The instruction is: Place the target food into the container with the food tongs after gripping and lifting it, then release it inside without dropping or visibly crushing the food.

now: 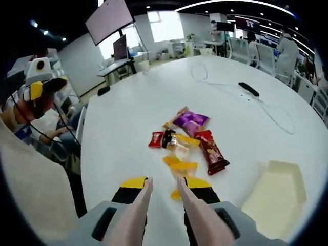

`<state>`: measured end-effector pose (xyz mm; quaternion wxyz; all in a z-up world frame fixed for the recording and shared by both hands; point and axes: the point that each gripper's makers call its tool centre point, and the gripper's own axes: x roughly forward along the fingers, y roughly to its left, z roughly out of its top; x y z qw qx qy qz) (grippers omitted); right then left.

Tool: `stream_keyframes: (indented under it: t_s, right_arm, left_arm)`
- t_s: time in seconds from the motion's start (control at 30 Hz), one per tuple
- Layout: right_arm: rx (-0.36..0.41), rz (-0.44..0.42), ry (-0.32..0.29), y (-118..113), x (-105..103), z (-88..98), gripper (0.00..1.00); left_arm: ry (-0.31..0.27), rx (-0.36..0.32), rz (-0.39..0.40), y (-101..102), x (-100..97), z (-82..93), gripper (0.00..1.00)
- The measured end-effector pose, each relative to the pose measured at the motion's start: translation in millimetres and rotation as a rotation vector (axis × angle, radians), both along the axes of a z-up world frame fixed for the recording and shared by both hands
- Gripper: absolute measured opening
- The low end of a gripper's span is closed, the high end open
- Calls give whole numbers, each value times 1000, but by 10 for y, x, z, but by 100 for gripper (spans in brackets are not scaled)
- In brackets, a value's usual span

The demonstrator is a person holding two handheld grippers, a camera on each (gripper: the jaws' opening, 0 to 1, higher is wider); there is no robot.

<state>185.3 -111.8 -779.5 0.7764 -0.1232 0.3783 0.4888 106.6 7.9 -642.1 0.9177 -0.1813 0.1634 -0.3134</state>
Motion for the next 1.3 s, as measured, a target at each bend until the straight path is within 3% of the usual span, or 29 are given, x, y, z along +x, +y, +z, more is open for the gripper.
stream_keyframes:
  t_s: [0.37, 0.47, 0.8, 1.3]
  right_arm:
    - [-11, -5, 2, -17, 41, -70, 26]
    - [-47, -3, -35, -68, 104, -153, 26]
    - [-81, 14, -68, -78, 217, -342, 26]
    - [-131, 50, -119, -38, 304, -458, 26]
  left_arm:
    - [8, -3, 4, 9, -6, -19, 26]
    - [9, -4, 7, 13, -11, -23, 26]
    - [16, -5, 19, 41, -47, -44, 26]
    - [22, -3, 32, 102, -58, -43, 26]
